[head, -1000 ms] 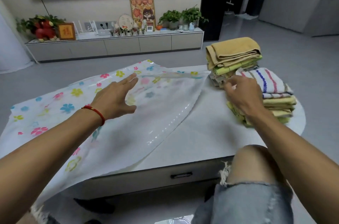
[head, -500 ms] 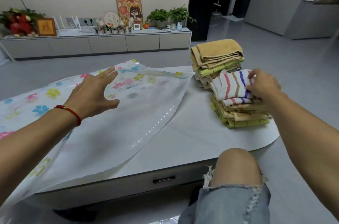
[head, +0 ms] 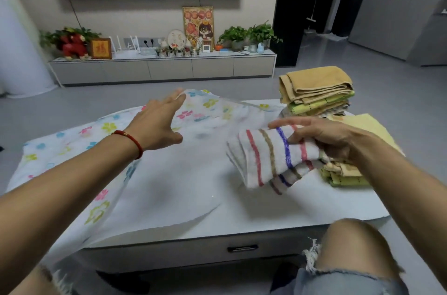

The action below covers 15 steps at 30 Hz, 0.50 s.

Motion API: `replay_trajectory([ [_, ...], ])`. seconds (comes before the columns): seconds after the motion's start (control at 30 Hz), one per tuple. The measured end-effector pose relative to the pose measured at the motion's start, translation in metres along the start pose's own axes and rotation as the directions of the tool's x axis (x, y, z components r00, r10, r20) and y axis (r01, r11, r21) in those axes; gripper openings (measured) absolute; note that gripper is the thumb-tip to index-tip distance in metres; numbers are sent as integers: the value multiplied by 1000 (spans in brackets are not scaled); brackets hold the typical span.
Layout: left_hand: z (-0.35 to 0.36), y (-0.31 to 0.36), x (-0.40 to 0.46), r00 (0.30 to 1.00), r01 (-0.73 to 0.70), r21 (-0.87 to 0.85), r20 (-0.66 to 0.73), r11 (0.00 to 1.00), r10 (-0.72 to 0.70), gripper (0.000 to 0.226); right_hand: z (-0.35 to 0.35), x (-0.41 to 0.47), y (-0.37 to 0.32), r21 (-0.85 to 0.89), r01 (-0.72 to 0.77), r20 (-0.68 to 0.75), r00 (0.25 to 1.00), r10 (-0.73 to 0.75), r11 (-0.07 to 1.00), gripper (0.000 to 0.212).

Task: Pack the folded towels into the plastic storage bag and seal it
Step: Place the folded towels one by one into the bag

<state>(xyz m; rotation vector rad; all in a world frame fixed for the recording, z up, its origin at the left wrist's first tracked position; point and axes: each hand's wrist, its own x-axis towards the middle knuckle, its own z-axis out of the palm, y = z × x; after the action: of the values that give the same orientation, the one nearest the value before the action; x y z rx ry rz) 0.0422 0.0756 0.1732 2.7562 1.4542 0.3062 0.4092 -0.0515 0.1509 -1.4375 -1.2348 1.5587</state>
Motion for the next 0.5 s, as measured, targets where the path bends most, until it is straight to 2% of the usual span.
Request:
replay_trajectory([
  [0.07,-8,-1,-1,1000,-8,-5,19,1000,8,108,34,43,4,14,-13,149,989,10,1000,51],
  [0.13,-15,-2,-1,999,-11,-2,35,1000,11,111,61,95,6,71,-4,186,983,-9,997,52],
  [0.17,-19,-2,-1,999,-6,-7,43,1000,6,112,71,122,7,121,10,132,991,-26,993,51],
  [0.23,-26,-3,-1,999,4,-36,43,999,-2,113,83,176,14,172,60,-126,991,-38,983,48],
  [0.3,-31,-6,-1,1000,-9,-64,21,998,10,112,91,221,29,122,48,-424,906,8,991,43],
  [0.33,-33,-7,-2,1000,-24,-68,16,997,25,112,95,238,39,136,29,-515,856,46,990,42],
  [0.4,-35,-10,-4,998,-62,-71,17,996,63,112,106,261,54,222,47,-615,782,102,974,42],
  [0.47,-35,-12,-7,995,-94,-76,26,993,96,111,113,276,60,112,90,-706,708,16,990,41],
  [0.5,-34,-13,-8,994,-103,-77,32,992,106,111,114,284,60,27,100,-716,697,-51,995,40],
])
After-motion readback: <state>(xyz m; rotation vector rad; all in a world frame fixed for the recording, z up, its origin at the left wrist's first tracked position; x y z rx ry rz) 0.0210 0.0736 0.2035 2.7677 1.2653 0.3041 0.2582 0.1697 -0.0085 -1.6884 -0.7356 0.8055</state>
